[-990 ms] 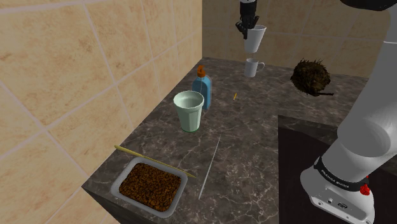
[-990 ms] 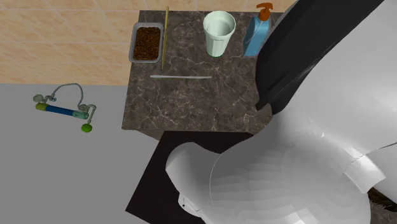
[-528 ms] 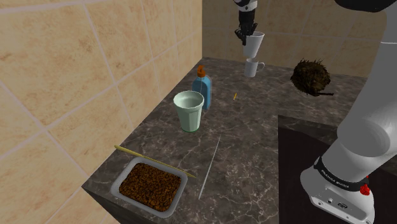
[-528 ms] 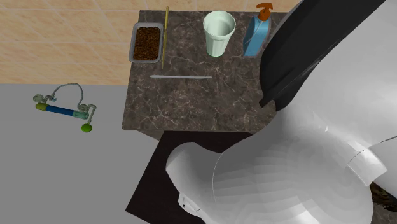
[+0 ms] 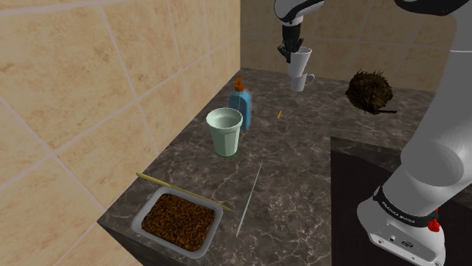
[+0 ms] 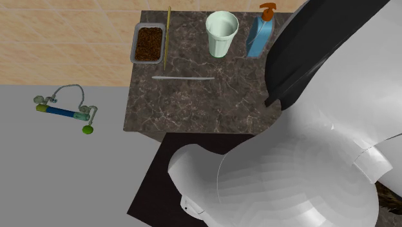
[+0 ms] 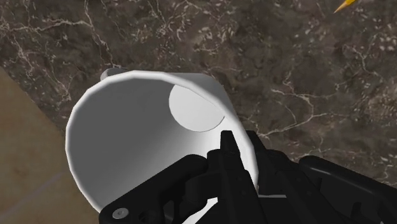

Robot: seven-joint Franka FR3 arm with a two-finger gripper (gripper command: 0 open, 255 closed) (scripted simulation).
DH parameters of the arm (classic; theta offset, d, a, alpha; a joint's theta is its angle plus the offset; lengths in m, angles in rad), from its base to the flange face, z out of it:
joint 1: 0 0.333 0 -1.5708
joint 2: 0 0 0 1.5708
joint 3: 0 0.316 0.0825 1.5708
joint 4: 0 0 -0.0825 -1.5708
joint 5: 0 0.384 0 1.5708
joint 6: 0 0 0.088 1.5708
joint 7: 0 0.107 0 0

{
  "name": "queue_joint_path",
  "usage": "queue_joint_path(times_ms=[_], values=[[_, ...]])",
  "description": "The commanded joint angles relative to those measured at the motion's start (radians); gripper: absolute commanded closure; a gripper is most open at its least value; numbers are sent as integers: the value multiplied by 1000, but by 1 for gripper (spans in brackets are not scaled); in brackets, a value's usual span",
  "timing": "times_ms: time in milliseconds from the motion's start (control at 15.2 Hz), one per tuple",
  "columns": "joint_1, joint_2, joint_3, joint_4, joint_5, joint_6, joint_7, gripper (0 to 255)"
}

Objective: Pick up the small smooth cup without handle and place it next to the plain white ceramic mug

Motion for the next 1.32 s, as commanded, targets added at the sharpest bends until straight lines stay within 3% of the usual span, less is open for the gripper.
queue_joint_path(times_ms=[0, 1254], values=[[0, 2, 0, -21, -2, 24, 6, 255], [-1, 82, -6, -150, -24, 228, 52, 255]])
